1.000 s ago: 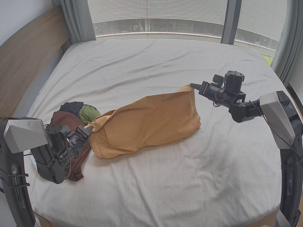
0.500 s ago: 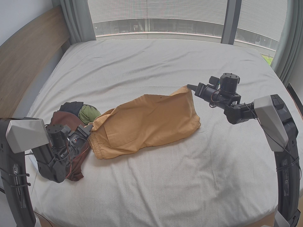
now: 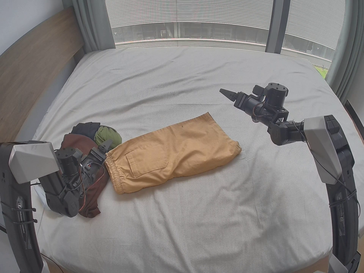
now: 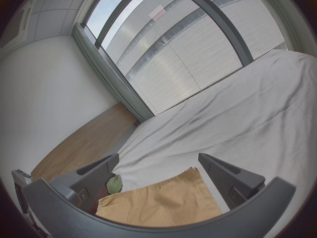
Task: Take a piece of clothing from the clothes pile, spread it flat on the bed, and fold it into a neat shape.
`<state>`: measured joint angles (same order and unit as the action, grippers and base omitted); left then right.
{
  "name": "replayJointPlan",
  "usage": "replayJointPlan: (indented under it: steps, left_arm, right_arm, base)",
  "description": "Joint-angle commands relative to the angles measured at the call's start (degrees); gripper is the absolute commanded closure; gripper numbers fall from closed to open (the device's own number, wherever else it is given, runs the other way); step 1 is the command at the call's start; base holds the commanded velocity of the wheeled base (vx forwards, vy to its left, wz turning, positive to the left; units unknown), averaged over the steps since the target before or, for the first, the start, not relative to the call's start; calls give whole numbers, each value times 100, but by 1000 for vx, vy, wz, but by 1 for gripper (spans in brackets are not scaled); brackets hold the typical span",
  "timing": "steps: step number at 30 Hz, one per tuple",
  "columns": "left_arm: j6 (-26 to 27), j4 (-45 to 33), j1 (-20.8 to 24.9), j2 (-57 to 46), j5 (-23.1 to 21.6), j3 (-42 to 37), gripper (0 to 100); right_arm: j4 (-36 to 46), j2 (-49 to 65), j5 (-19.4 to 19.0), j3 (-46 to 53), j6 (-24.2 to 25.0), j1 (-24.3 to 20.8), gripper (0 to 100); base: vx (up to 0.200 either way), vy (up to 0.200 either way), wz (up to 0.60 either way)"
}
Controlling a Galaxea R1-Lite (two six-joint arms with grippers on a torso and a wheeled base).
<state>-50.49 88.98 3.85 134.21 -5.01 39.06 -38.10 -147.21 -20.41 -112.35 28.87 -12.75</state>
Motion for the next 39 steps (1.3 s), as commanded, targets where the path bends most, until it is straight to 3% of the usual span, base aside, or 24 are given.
replayJointPlan:
  steps: [1, 2, 5, 11, 24, 34, 39]
  left_arm:
    - [4, 23, 45, -17, 9, -56, 0]
    - [22, 23, 72, -70, -9, -153, 0]
    - [22, 23, 221, -237, -26, -302, 0]
    - [48, 23, 555, -492, -79, -610, 0]
    - [708, 23, 889, -448, -79, -953, 0]
    - [2193, 32, 880, -386, -70, -1313, 0]
    - [3327, 41, 819, -395, -61, -1542, 0]
  right_arm:
    - [13, 668, 19, 1040, -13, 1, 0]
    - [-66, 1054, 19, 1804, -21, -17, 0]
    - [-471, 1406, -7, 2780, -30, -26, 0]
    - [-1464, 1573, -60, 4221, 5, -26, 0]
    - [-1991, 1081, -51, 5065, 40, -70, 0]
    - [-1991, 641, -16, 4977, 66, -289, 0]
    - [-1982, 536, -7, 4933, 207, -289, 0]
  base:
    - [0, 0, 0]
    - [0, 0, 0]
    - [0, 0, 0]
    - [0, 0, 0]
    - [0, 0, 0]
    - [0, 0, 0]
    - [0, 0, 0]
